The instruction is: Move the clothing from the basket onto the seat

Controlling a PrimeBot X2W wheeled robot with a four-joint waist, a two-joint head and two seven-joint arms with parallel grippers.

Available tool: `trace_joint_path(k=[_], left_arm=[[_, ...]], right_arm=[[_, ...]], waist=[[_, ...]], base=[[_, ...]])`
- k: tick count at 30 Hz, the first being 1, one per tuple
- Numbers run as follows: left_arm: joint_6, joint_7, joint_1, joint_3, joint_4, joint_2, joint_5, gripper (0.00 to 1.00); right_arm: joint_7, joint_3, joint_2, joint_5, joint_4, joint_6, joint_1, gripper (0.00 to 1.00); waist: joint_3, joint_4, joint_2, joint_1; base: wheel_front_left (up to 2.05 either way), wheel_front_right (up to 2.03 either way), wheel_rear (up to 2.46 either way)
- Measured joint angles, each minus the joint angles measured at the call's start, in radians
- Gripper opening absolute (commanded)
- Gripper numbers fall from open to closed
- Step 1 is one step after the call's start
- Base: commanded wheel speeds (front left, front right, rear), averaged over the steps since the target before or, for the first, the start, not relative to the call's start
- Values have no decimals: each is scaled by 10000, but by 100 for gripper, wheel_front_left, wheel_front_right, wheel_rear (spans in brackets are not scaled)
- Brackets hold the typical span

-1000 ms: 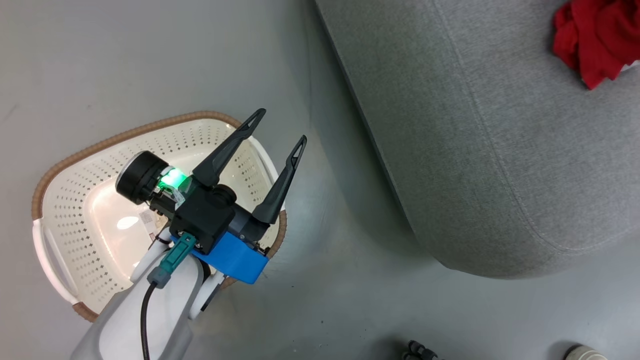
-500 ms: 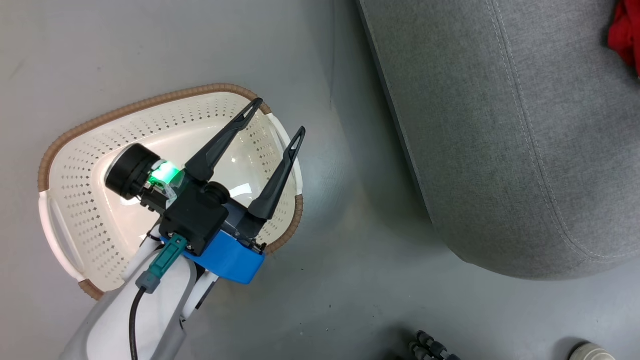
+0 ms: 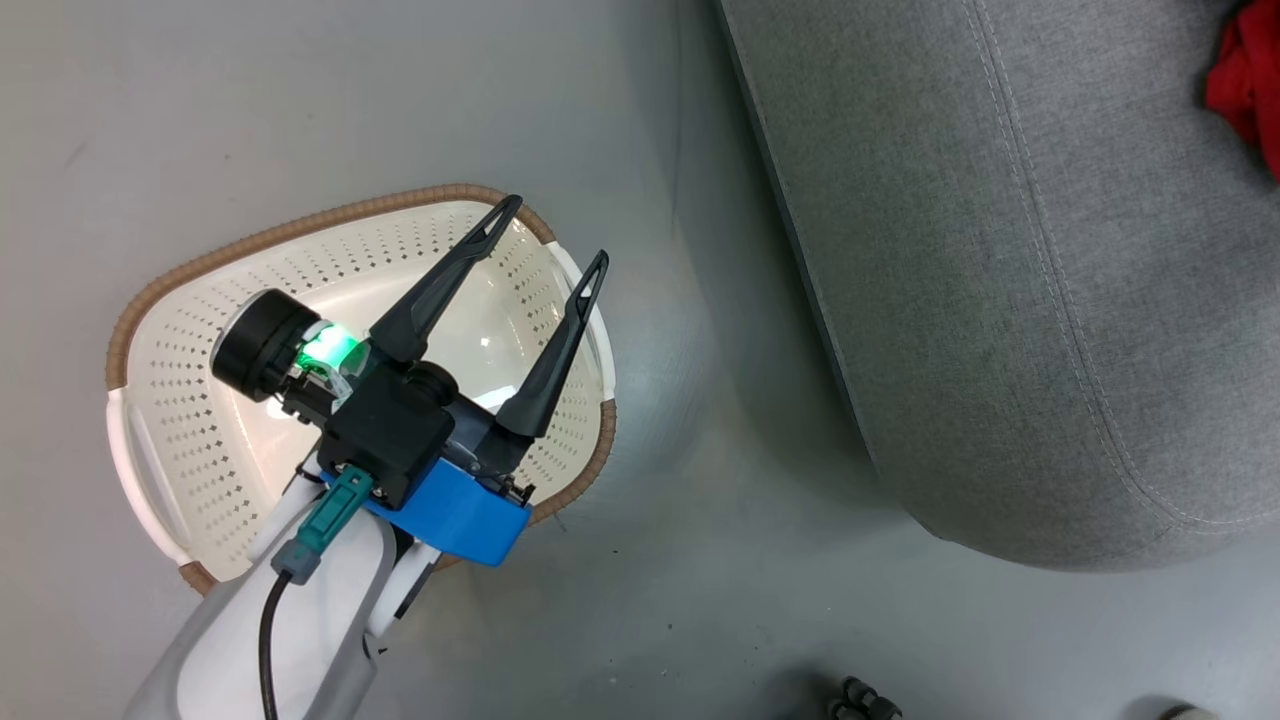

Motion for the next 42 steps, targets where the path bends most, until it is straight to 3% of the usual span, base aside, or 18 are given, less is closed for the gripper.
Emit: trace_joint_path(k=[12, 22, 29, 42], left_arm=[[6, -297, -9, -81, 531, -407, -249, 100], [4, -422, 388, 159, 1064, -955, -598, 100], [-52, -430, 1258, 792, 1127, -1446, -729, 100], [-224, -428, 3183, 2376, 1622, -2203, -863, 100]], right_arm=[[-293, 405, 48, -92, -295, 0, 561, 100], [-479, 1185, 366, 161, -974, 0, 2207, 100], [-460, 1661, 700, 320, -2004, 0, 3866, 100], [631, 3118, 1630, 272, -4723, 0, 7008, 100]], waist=[[-691, 159, 0, 0], [-1840, 391, 0, -1], [-2920, 723, 0, -1], [-5159, 1309, 0, -2]], base=[[0, 0, 0], [0, 0, 0], [0, 0, 0], [0, 0, 0]])
